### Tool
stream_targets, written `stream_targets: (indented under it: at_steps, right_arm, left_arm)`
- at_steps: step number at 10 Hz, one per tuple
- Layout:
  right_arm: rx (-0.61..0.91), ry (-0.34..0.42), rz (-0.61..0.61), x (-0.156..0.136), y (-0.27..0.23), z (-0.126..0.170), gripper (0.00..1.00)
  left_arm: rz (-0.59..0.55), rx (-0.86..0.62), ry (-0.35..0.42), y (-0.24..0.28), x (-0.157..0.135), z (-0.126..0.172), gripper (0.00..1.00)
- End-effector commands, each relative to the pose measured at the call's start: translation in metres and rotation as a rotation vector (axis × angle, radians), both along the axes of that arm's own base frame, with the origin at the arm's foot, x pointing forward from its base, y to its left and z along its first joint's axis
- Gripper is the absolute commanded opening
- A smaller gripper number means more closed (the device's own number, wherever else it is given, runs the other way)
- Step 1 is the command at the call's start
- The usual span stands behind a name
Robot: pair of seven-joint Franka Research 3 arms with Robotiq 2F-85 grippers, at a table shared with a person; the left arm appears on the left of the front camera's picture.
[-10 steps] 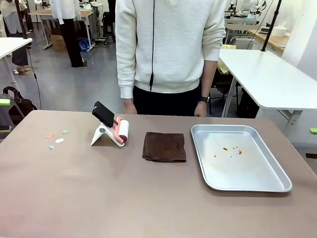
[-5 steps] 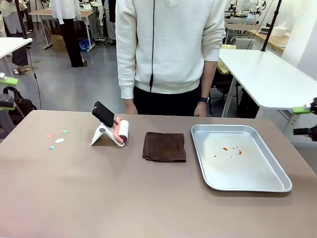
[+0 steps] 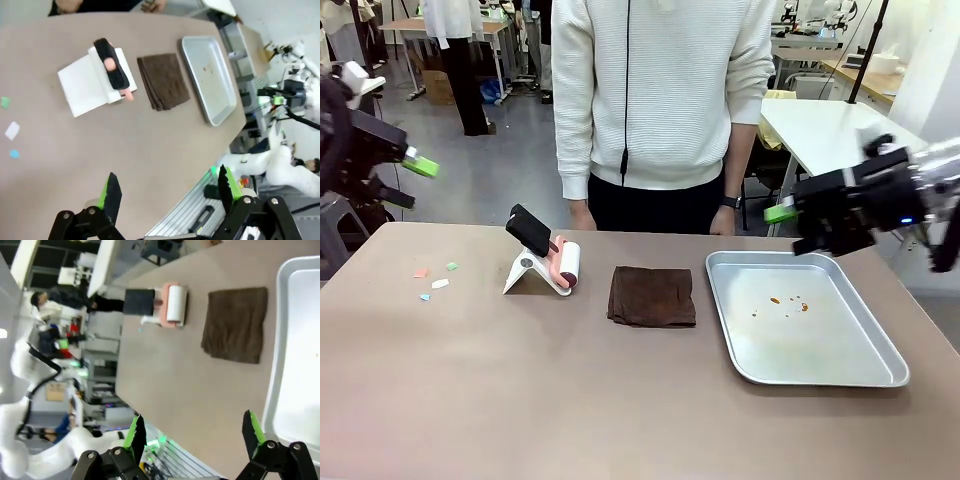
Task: Clean the surface of the table.
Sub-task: Hold the Lint Roller with your left hand and the towel with your right hand.
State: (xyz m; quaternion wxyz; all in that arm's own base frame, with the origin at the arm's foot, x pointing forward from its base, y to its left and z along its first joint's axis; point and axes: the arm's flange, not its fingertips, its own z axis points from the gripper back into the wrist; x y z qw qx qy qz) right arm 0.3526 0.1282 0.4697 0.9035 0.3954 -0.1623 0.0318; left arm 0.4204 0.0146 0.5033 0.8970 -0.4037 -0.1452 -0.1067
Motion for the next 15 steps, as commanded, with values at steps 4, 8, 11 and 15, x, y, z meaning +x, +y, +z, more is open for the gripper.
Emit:
stream_targets:
  at_steps: [4,8,11,15]
  right_arm:
    - [-0.189,0.106,0.091,-0.007,0.093,-0.047,1.0]
    - [-0.203,0.154,0.138,-0.005,0.1,-0.063,1.0]
    - [-0.226,0.132,0.159,-0.014,0.101,-0.073,1.0]
    - [-0.237,0.165,0.063,0.037,0.128,-0.071,1.0]
  left_arm:
    - [0.023,0.157,0.09,-0.052,0.038,-0.014,1.0]
    - [0.08,0.154,0.189,-0.065,0.063,-0.037,1.0]
    - [0.052,0.151,0.158,-0.065,0.056,-0.044,1.0]
    - [0.155,0.142,0.251,-0.08,0.094,-0.055,1.0]
